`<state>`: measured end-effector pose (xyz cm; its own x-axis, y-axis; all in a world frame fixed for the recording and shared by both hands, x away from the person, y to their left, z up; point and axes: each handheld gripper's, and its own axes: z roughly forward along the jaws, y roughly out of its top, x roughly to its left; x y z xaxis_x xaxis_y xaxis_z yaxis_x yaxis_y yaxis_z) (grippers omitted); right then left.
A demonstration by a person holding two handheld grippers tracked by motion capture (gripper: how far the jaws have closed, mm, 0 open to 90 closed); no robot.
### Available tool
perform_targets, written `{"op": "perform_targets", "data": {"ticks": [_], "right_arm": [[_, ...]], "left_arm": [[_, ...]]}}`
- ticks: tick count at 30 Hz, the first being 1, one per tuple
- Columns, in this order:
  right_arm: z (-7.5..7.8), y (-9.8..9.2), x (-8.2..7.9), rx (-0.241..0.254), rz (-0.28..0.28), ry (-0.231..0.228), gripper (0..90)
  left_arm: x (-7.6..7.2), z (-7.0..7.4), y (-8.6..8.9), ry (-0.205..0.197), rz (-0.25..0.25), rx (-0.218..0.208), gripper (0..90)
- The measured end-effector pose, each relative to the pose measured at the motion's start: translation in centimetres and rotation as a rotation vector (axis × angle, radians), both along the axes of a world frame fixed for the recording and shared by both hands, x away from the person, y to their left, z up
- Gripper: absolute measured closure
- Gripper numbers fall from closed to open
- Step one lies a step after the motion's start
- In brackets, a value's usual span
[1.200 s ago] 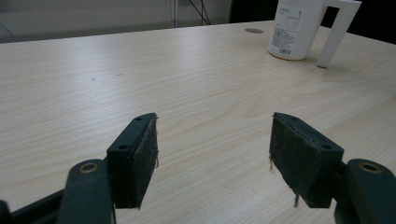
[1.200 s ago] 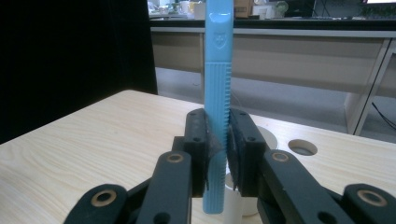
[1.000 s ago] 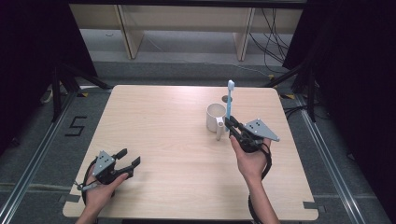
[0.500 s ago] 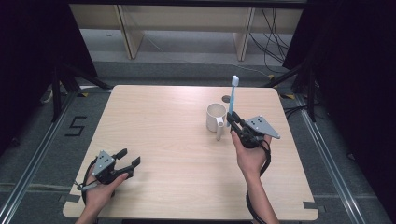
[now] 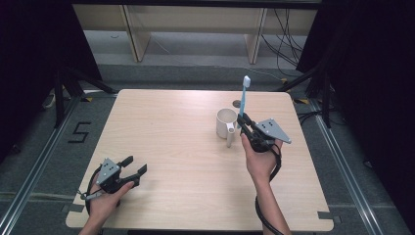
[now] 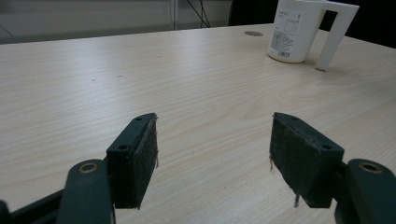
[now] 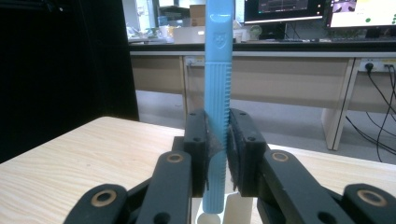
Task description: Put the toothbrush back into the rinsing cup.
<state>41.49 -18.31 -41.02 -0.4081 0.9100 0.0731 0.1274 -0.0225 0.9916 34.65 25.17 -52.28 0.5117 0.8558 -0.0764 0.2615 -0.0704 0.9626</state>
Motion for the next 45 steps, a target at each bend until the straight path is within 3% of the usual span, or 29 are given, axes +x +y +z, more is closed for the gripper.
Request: {"op": "perform_targets", "data": {"ticks": [2, 6, 8, 13, 14, 16, 17, 19, 21, 25, 27, 30, 32, 38, 39, 41, 45], "right_arm": [[-0.1, 0.1, 0.2, 0.0, 0.003, -0.016, 79.1], [-0.2, 0.4, 0.4, 0.005, 0.004, -0.014, 79.1], [-0.2, 0.4, 0.7, -0.016, 0.006, -0.024, 79.1], [-0.3, 0.7, 0.8, -0.002, -0.006, -0.022, 79.1], [-0.3, 0.6, 0.9, -0.016, -0.009, -0.025, 79.1], [-0.4, 0.7, 0.9, -0.006, -0.003, -0.011, 79.1], [-0.4, 0.6, 1.0, -0.027, -0.011, -0.022, 79.1], [-0.5, 0.7, 1.0, -0.004, -0.007, -0.012, 79.1], [-0.6, 0.8, 1.1, 0.004, -0.016, -0.021, 79.1], [-0.8, 0.8, 1.3, -0.016, -0.012, -0.024, 79.1], [-0.9, 0.9, 1.2, 0.001, -0.023, -0.01, 79.1], [-1.1, 0.9, 1.5, -0.024, -0.024, -0.034, 79.1], [-1.2, 1.1, 1.5, -0.008, -0.019, -0.009, 79.1], [-1.6, 1.2, 1.8, -0.018, -0.017, -0.026, 79.1], [-1.7, 1.3, 1.8, -0.022, -0.019, -0.011, 79.1], [-1.8, 1.4, 1.9, -0.017, -0.018, -0.007, 79.1], [-2.1, 1.4, 2.1, -0.034, -0.024, -0.014, 79.1]], "left_arm": [[0.2, -0.1, 0.0, -0.019, -0.014, -0.008, 31.9], [0.2, -0.1, 0.0, -0.019, -0.014, -0.008, 31.9], [0.2, -0.1, 0.0, -0.019, -0.014, -0.008, 32.0], [0.2, -0.1, 0.0, -0.019, -0.014, -0.009, 31.9], [0.0, 0.0, 0.0, -0.001, -0.003, -0.001, 31.9], [0.2, -0.1, 0.0, -0.019, -0.013, -0.008, 32.0], [0.2, -0.1, 0.0, -0.019, -0.015, -0.009, 32.0], [0.2, -0.1, 0.0, -0.019, -0.015, -0.009, 32.0], [0.0, 0.0, 0.0, 0.0, -0.001, -0.002, 32.0], [0.0, 0.0, 0.1, 0.0, -0.002, -0.004, 32.0], [0.0, 0.0, 0.1, 0.001, -0.001, -0.003, 32.0], [0.0, 0.0, 0.1, 0.003, -0.002, -0.002, 32.0], [0.0, 0.0, 0.1, 0.002, -0.002, -0.002, 32.0], [0.0, 0.0, 0.0, 0.002, -0.002, -0.002, 32.0], [0.0, 0.0, 0.0, 0.003, -0.002, -0.002, 32.0], [0.2, -0.1, 0.0, -0.021, -0.018, -0.007, 32.0], [-0.1, 0.0, 0.0, 0.001, -0.004, 0.001, 32.0]]}}
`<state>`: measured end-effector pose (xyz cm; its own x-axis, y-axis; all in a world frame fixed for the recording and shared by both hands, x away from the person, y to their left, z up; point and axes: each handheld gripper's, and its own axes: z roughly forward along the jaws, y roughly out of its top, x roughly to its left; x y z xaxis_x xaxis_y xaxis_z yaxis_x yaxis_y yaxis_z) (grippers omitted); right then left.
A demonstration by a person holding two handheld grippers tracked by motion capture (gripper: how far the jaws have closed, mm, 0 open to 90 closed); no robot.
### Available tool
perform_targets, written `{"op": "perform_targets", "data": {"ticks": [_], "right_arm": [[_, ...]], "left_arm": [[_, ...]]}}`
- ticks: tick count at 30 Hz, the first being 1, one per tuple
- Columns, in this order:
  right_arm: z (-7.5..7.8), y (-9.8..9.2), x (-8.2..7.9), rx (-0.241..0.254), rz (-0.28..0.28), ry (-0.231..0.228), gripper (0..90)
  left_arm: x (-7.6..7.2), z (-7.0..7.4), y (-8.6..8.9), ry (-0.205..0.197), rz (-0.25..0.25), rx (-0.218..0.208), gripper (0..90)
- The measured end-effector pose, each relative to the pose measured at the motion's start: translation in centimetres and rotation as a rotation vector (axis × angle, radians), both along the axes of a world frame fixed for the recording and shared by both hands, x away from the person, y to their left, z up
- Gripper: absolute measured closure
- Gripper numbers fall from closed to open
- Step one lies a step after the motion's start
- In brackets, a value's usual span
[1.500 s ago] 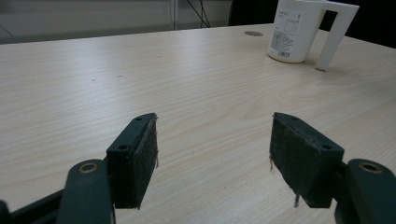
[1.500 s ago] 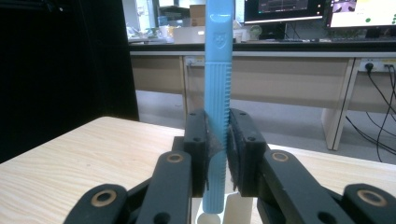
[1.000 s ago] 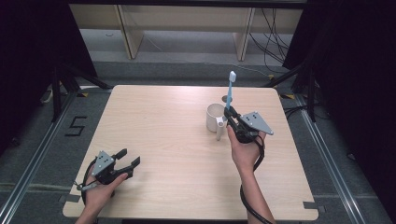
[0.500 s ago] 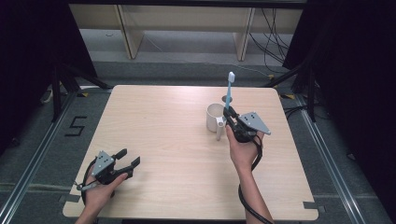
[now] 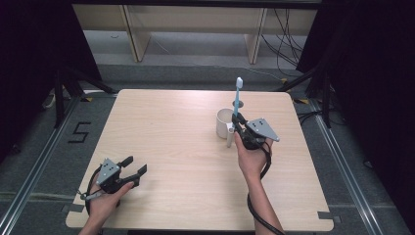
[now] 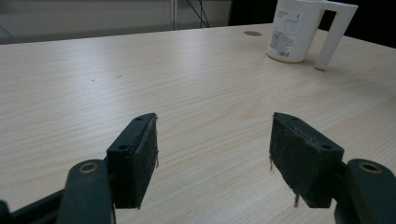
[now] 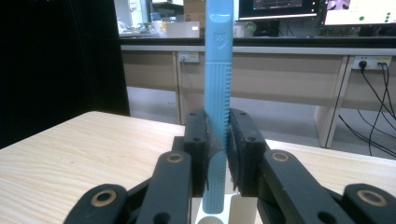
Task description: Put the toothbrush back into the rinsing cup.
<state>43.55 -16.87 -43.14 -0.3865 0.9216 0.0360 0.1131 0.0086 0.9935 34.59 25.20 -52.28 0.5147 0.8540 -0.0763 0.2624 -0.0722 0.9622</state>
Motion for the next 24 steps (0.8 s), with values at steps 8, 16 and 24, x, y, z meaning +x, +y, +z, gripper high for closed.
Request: {"op": "perform_targets", "data": {"ticks": [8, 16, 24], "right_arm": [[-0.7, 0.3, 0.3, 0.019, -0.003, 0.01, 79.1], [-1.3, 0.4, 0.6, 0.026, -0.008, 0.023, 79.1], [-1.8, 0.4, 0.8, 0.015, -0.01, 0.027, 79.1]], "left_arm": [[0.0, 0.0, 0.0, 0.001, 0.0, -0.002, 32.0], [0.0, 0.0, 0.0, 0.001, 0.001, -0.003, 32.0], [0.0, 0.0, 0.1, 0.001, 0.0, -0.004, 32.0]]}}
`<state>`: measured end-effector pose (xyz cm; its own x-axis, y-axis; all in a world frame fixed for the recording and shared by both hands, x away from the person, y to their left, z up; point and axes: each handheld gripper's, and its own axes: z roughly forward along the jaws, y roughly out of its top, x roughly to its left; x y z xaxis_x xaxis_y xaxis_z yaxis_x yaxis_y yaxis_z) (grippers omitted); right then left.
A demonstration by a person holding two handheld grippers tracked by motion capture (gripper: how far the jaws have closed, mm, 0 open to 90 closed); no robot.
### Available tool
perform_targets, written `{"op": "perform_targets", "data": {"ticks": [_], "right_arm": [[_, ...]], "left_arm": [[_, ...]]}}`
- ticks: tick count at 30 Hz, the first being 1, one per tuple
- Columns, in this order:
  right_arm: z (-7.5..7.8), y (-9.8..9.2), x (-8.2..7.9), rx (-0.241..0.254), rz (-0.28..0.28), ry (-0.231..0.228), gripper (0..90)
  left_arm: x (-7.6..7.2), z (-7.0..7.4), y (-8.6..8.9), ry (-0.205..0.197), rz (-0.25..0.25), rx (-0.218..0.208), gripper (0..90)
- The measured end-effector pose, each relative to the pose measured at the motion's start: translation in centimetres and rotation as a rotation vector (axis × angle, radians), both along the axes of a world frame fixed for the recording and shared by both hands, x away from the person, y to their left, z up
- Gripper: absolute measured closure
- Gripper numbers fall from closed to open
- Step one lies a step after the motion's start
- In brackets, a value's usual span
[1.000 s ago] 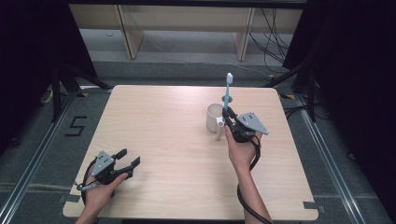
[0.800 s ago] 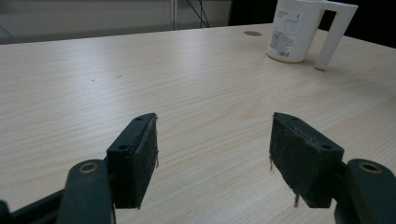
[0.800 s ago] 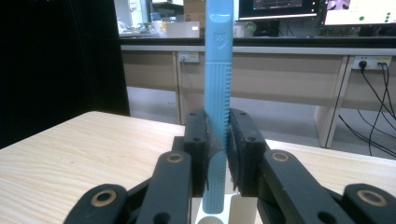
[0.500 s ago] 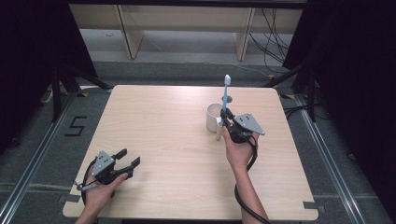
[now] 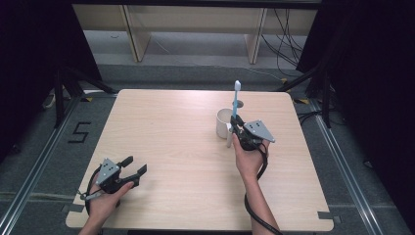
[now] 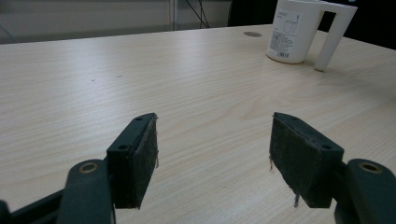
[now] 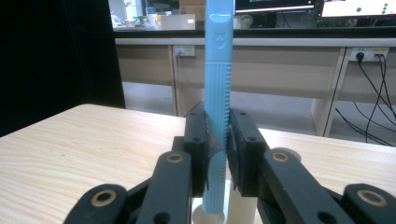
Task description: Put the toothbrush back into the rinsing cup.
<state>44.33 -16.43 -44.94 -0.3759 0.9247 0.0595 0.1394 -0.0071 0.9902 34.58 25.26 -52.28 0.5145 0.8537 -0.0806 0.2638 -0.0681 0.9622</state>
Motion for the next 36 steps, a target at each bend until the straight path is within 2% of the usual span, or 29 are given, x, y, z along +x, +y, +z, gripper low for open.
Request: {"op": "perform_targets", "data": {"ticks": [4, 5, 6, 8, 10, 11, 12, 15, 18, 21, 22, 24, 25, 27, 28, 33, 35, 36], "right_arm": [[-0.3, 0.0, 0.1, -0.005, -0.004, -0.005, 79.1], [-0.4, 0.1, 0.0, -0.001, -0.002, 0.01, 79.1], [-0.4, -0.1, 0.0, -0.025, -0.011, -0.001, 79.1], [-0.5, 0.0, 0.1, -0.025, -0.009, -0.007, 79.1], [-0.7, 0.2, 0.1, 0.005, -0.003, 0.001, 79.1], [-0.7, 0.0, 0.2, -0.022, -0.006, -0.006, 79.1], [-0.8, 0.1, 0.1, 0.0, -0.001, 0.007, 79.1], [-0.9, 0.1, 0.0, -0.011, -0.011, 0.01, 79.1], [-1.0, 0.2, 0.0, 0.004, -0.012, 0.014, 79.1], [-1.1, 0.0, 0.1, -0.022, -0.011, -0.006, 79.0], [-1.2, 0.1, 0.0, -0.003, -0.01, 0.007, 79.0], [-1.3, 0.1, 0.1, -0.015, -0.007, -0.001, 79.0], [-1.3, 0.1, 0.0, -0.004, -0.012, 0.001, 79.0], [-1.4, 0.1, 0.1, -0.016, -0.007, -0.003, 79.0], [-1.4, 0.2, 0.0, 0.001, -0.009, 0.004, 79.0], [-1.6, 0.2, 0.0, -0.008, -0.016, 0.007, 79.0], [-1.7, 0.2, 0.0, -0.005, -0.015, -0.001, 79.0], [-1.8, 0.1, 0.1, -0.026, -0.018, -0.023, 79.0]], "left_arm": [[0.0, 0.0, 0.0, 0.0, -0.001, 0.002, 32.1], [0.0, 0.0, 0.0, 0.0, -0.001, 0.002, 32.0], [0.0, 0.0, 0.0, -0.001, -0.001, 0.002, 32.0], [0.0, 0.0, 0.0, -0.001, -0.001, 0.002, 32.1], [0.0, 0.0, 0.0, -0.001, 0.0, 0.0, 32.1], [0.0, 0.0, 0.0, -0.001, 0.0, 0.0, 32.1], [0.0, 0.0, 0.0, -0.001, 0.0, 0.001, 32.0], [0.0, 0.0, 0.0, -0.001, 0.0, 0.001, 32.0], [0.0, 0.0, 0.0, -0.002, -0.001, 0.002, 32.0], [0.0, 0.0, 0.0, -0.002, -0.001, 0.002, 32.0], [0.0, 0.0, 0.0, -0.002, -0.001, 0.003, 32.0], [0.0, 0.0, 0.0, -0.002, -0.001, 0.003, 32.0], [0.0, 0.0, 0.0, -0.002, -0.001, 0.003, 32.1], [0.0, 0.0, 0.0, -0.002, 0.0, 0.003, 32.0], [0.0, 0.0, 0.0, -0.002, 0.0, 0.002, 32.0], [0.0, 0.0, 0.0, -0.003, -0.001, 0.003, 32.0], [0.0, 0.0, 0.0, -0.002, -0.001, 0.003, 32.0], [0.0, 0.0, 0.0, -0.003, 0.0, 0.003, 32.1]]}}
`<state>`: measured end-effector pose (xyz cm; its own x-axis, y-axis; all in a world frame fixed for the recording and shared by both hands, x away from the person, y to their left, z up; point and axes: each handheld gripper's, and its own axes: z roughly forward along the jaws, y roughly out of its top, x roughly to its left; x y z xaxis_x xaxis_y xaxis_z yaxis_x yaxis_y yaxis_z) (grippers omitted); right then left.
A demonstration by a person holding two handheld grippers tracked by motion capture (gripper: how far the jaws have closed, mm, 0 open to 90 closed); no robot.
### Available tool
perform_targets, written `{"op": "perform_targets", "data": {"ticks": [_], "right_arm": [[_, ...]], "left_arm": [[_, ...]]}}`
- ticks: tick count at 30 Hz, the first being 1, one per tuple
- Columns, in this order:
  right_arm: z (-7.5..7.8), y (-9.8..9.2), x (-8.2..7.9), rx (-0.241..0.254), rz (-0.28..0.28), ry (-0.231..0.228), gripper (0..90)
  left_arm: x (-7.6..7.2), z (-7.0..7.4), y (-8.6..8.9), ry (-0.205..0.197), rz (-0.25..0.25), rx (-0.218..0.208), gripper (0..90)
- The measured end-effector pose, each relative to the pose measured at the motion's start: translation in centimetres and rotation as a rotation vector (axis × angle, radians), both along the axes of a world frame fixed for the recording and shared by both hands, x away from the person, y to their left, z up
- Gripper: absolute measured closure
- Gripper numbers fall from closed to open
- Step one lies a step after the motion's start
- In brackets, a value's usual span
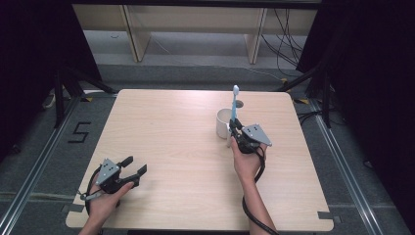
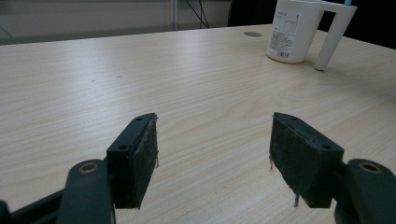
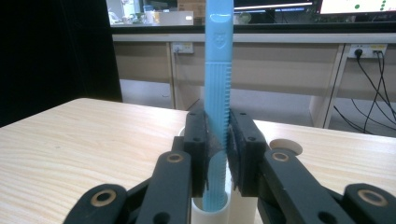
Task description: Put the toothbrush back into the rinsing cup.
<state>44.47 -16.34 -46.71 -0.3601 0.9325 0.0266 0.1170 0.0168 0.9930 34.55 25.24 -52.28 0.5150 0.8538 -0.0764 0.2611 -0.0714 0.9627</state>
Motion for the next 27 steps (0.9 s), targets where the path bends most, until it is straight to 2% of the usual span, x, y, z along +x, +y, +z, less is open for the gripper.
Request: {"op": "perform_targets", "data": {"ticks": [1, 4, 6, 10, 16, 20, 21, 22, 26, 27], "right_arm": [[-0.04, 0.18, -0.12, 0.025, 0.001, 0.028, 78.9], [-0.18, 0.14, -0.13, 0.025, 0.002, 0.031, 79.0], [-0.28, 0.1, -0.12, 0.018, 0.002, 0.028, 78.9], [-0.44, 0.25, -0.13, 0.035, -0.003, 0.026, 78.9], [-0.55, 0.13, -0.09, 0.006, 0.002, 0.02, 78.9], [-0.59, 0.21, -0.33, 0.014, -0.016, 0.045, 78.9], [-0.63, 0.04, -0.16, -0.007, -0.011, 0.022, 78.9], [-0.69, 0.28, -0.28, 0.026, -0.013, 0.037, 78.9], [-0.74, 0.12, -0.14, -0.001, -0.007, 0.023, 78.9], [-0.78, 0.25, -0.2, 0.017, -0.01, 0.028, 78.9]], "left_arm": [[0.0, 0.0, 0.0, 0.0, 0.0, 0.0, 32.0], [-0.01, 0.0, 0.01, 0.001, 0.0, 0.0, 32.0], [-0.01, 0.0, 0.01, 0.001, 0.0, -0.001, 32.0], [0.0, 0.01, 0.04, 0.002, -0.001, 0.0, 32.0], [-0.01, 0.0, 0.03, 0.002, -0.001, -0.001, 32.0], [-0.01, 0.0, 0.02, 0.002, -0.001, 0.0, 32.0], [0.0, 0.0, 0.02, 0.002, -0.001, 0.0, 32.0], [-0.01, 0.0, 0.02, 0.001, -0.001, 0.0, 32.0], [-0.01, 0.0, 0.02, 0.002, -0.001, 0.0, 32.0], [-0.01, 0.0, 0.02, 0.001, -0.001, -0.001, 32.0]]}}
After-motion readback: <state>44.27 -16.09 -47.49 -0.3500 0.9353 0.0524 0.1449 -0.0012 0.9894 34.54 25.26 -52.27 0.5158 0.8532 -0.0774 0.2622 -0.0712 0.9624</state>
